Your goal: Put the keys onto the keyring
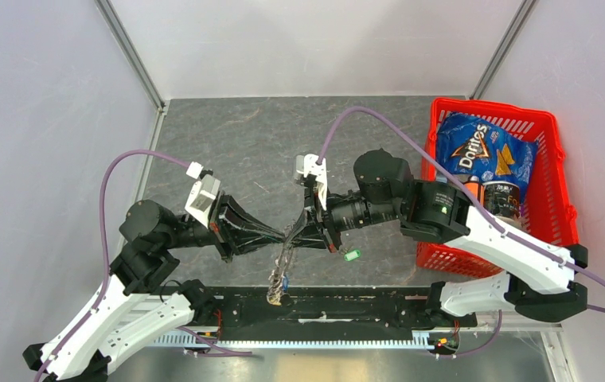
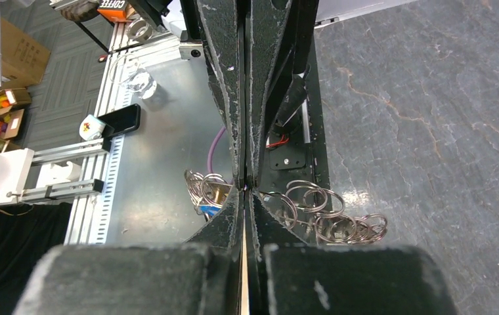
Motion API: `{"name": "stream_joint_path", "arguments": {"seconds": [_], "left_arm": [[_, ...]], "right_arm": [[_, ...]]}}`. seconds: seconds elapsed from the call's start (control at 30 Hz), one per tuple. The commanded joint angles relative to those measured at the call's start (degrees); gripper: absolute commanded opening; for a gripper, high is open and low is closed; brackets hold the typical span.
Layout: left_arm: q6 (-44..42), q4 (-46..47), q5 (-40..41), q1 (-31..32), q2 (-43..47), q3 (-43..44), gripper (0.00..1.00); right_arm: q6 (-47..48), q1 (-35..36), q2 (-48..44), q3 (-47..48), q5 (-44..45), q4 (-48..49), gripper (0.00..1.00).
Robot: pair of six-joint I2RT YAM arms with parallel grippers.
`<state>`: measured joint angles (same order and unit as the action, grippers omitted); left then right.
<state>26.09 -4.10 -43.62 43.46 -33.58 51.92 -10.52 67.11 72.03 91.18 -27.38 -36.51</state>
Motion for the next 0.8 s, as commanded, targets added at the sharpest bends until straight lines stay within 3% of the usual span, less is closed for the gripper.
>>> {"name": "stream_joint_path", "arguments": {"seconds": [0.0,0.07,0.17,0.3,0.53,0.77], "left_arm": [[0.7,3.9,-0.3,-0.1,0.5,1.9,0.02],[0.7,5.5,-0.9,-0.1,0.9,1.7,0.07],[0.8,6.6,-0.2,-0.1,2.7,1.1,0.30],[0.3,6.1,4.9,-0.1,6.6,-0.9,0.43],[2.3,7.6,5.4,-0.1,7.6,-2.6,0.44],[7.1,15.6,6.1,-0.1,7.1,-6.9,0.44]], "right_arm": [[2.0,1.3,-3.1,-1.6,2.7,6.7,0.00],[2.5,1.8,-3.5,-1.7,3.0,6.7,0.00],[3.2,2.3,-4.1,-1.7,3.9,6.5,0.00],[3.8,3.0,-5.6,-2.1,5.1,7.0,0.00],[4.0,3.7,-7.1,-2.8,7.6,9.2,0.00],[2.2,4.0,-9.0,-5.5,8.8,14.8,0.00]]}}
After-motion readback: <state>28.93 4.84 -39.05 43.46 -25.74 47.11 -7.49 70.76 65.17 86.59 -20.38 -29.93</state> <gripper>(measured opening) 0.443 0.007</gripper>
